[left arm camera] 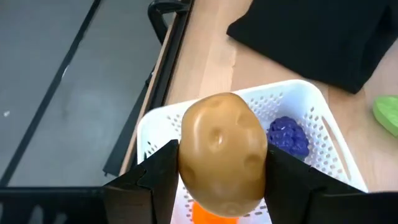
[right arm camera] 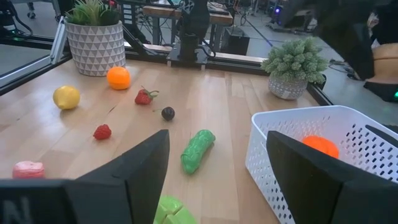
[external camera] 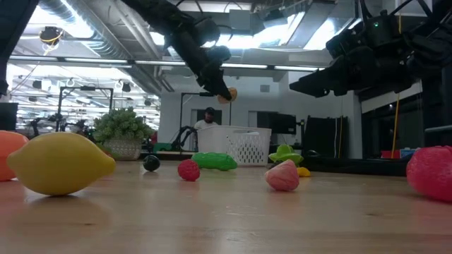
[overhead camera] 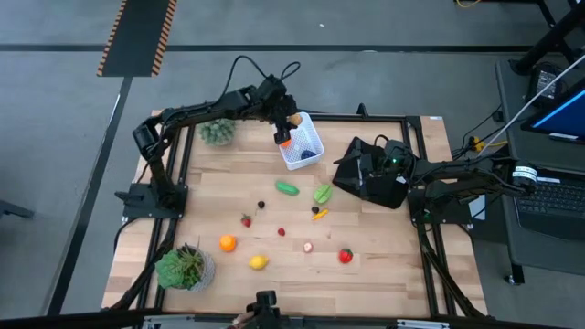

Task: Pick and placing Produce into tupperware
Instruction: Put the potato into the basket

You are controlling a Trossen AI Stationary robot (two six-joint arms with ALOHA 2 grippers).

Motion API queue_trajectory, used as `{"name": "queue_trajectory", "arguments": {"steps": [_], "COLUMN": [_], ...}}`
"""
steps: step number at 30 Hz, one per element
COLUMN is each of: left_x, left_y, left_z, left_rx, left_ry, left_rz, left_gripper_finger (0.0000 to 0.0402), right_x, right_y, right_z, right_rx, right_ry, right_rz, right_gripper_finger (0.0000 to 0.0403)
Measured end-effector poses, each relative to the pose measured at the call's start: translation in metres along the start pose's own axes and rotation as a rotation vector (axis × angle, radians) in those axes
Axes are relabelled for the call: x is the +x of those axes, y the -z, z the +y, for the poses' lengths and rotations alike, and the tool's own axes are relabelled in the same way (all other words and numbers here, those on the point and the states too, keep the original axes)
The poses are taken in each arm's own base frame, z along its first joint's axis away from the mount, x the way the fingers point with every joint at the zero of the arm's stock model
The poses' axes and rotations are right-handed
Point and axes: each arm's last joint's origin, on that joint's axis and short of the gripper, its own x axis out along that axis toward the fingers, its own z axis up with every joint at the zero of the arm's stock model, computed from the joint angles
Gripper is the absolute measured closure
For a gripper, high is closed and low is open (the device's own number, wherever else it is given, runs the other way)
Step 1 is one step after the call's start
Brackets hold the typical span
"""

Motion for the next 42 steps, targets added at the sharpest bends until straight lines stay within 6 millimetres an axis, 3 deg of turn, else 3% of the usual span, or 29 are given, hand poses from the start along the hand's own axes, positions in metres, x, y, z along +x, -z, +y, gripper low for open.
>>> {"name": "queue_trajectory", "arguments": {"steps": [13, 17, 29, 35, 42], "left_x": [0.005, 0.020, 0.088, 0.096, 0.096], "left_y": [0.005, 0.011, 0.043, 0.048, 0.047], "left_z": [0.005, 0.004, 0.003, 0.003, 0.003], "left_rx": [-0.049, -0.055, -0.068, -0.069, -0.068], "left_ry": [0.055, 0.076, 0.114, 0.118, 0.117], "left_rz": [0.012, 0.037, 0.123, 0.136, 0.134], "left_gripper_finger": [0.0219, 0.0216, 0.0216, 0.0216, 0.0183], "right_x": [0.000, 0.000, 0.000, 0.000, 0.000], "right_y": [0.000, 0.000, 0.001, 0.001, 0.001], "right_z": [0.000, 0.000, 0.000, 0.000, 0.000], "right_rx": [0.001, 0.000, 0.000, -0.018, -0.016], "right_ry": [0.000, 0.000, -0.001, -0.001, -0.002], "right_rz": [0.001, 0.001, 0.008, 0.009, 0.014], "right_gripper_finger": [0.0132, 0.0132, 0.0132, 0.0132, 0.0132]}}
